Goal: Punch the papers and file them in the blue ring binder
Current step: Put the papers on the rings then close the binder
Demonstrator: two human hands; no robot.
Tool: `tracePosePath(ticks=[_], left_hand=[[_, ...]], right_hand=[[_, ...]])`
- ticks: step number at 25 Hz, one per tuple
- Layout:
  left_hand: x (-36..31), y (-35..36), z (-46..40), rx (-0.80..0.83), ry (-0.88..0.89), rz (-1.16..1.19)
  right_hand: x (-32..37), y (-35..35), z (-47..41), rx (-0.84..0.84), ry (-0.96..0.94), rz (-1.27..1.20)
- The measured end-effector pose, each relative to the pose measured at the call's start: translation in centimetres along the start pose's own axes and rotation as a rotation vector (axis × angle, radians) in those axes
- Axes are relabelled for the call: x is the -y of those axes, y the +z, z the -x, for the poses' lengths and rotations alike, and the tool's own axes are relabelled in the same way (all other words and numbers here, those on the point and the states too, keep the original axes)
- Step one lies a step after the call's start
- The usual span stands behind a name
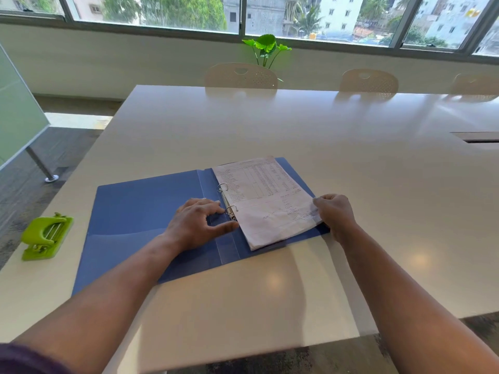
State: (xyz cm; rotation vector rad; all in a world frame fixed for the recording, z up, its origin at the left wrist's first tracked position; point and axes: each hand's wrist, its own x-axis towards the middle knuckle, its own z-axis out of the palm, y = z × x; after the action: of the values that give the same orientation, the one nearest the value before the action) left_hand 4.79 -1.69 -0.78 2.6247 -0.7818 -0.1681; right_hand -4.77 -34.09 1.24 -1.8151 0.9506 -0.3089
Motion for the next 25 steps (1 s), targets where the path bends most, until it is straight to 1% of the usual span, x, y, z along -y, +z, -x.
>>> tracePosePath(ticks=[3, 6, 9, 13, 16, 20, 23, 25], left_hand=[[-2.1, 0.7, -0.8, -0.042, -0.113, -0.017], [-2.8, 1.5, -1.1, -0.05, -0.133, -0.102], [-2.6, 2.0, -1.2, -0.064, -0.11, -0.166], [-2.2, 2.0, -1.3, -0.062, -0.072, -0.167], [-1.4, 1.6, -1.4, -0.068, -0.017, -0.159], [0.1, 1.0, -1.9, -0.044, 0.047, -0.143], [0.6, 0.8, -2.1, -0.056, 0.041, -0.133], [0.5, 0.7, -2.1, -0.064, 0.025, -0.13]], right_hand=[[-0.4, 0.3, -0.2, 0.012, -0.021, 0.075], [-0.3, 0.3, -0.2, 0.022, -0.005, 0.119], [0.0, 0.2, -0.4, 0.039, 0.004, 0.16], [0.3, 0.5, -0.3, 0.012, -0.068, 0.322], [0.4, 0.8, -0.3, -0.006, -0.12, 0.356], [0.0, 1.4, -0.5, 0.014, -0.143, 0.447], [-0.2, 1.9, -0.6, 0.019, -0.152, 0.544], [-0.1, 2.1, -0.7, 0.027, -0.159, 0.556]])
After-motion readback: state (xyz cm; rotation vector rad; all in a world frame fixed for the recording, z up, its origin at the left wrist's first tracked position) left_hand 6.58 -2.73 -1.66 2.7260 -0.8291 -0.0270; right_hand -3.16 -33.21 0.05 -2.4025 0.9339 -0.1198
